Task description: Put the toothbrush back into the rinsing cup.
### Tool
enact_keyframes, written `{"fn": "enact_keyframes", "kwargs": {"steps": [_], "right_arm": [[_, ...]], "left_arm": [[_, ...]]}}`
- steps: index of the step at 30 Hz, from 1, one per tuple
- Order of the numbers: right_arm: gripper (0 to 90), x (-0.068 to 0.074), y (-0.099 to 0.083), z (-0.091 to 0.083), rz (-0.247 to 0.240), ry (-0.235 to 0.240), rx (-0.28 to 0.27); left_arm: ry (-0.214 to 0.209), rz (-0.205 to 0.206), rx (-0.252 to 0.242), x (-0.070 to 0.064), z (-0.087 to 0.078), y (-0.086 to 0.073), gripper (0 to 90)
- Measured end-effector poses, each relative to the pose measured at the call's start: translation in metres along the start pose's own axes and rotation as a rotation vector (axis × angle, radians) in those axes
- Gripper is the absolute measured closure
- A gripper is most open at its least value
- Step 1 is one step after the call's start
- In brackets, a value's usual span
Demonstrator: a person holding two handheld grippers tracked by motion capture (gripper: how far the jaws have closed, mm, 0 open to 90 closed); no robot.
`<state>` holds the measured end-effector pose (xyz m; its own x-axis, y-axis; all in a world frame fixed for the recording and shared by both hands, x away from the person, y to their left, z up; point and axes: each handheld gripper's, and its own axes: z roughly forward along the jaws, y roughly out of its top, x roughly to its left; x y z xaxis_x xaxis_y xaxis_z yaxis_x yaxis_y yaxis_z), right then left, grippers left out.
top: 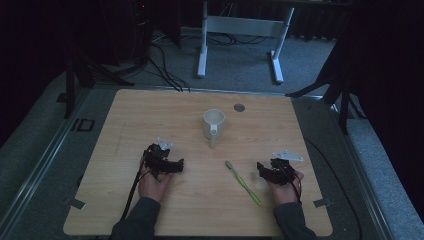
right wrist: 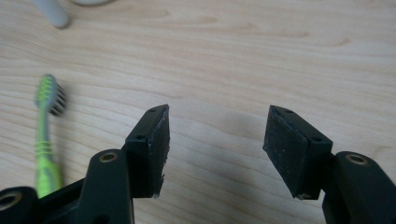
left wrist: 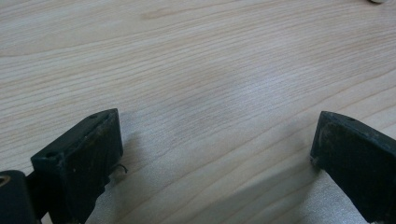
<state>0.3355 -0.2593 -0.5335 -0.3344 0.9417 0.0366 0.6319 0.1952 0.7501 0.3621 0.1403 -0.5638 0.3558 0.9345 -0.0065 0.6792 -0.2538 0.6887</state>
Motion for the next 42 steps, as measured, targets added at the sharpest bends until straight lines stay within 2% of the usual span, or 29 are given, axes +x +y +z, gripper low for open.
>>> {"fn": "enact_keyframes", "kwargs": {"steps": [8,11,14,23,26,31,34,39,42], "right_arm": [[42.2,0.004,0.004,-0.012,0.027,0.016,0.011],[45.0,0.005,0.008,-0.021,0.001,0.046,0.027],[46.7,0.007,0.01,-0.025,-0.03,0.05,0.041],[49.0,0.013,0.019,-0.033,-0.04,0.079,0.075],[52.0,0.017,0.024,-0.036,-0.055,0.078,0.073],[58.1,0.022,0.033,-0.037,-0.11,0.074,0.09],[58.5,0.024,0.037,-0.039,-0.1,0.081,0.099],[58.5,0.027,0.045,-0.041,-0.133,0.08,0.111],[58.7,0.029,0.048,-0.042,-0.129,0.089,0.116]], "left_arm": [[0.007,-0.008,0.0,-0.001,0.0,0.0,2.4],[0.01,-0.01,0.002,-0.001,0.0,0.0,2.4],[0.011,-0.011,0.001,-0.001,0.0,0.0,2.4],[0.013,-0.012,0.002,-0.002,0.0,0.0,2.4],[0.013,-0.013,0.002,-0.002,0.0,0.0,2.4],[0.013,-0.013,0.002,-0.002,0.0,0.0,2.4],[0.014,-0.013,0.002,-0.002,0.0,0.0,2.4],[0.014,-0.013,0.003,-0.002,0.0,0.0,2.4],[0.014,-0.013,0.003,-0.002,0.0,0.0,2.4]]}}
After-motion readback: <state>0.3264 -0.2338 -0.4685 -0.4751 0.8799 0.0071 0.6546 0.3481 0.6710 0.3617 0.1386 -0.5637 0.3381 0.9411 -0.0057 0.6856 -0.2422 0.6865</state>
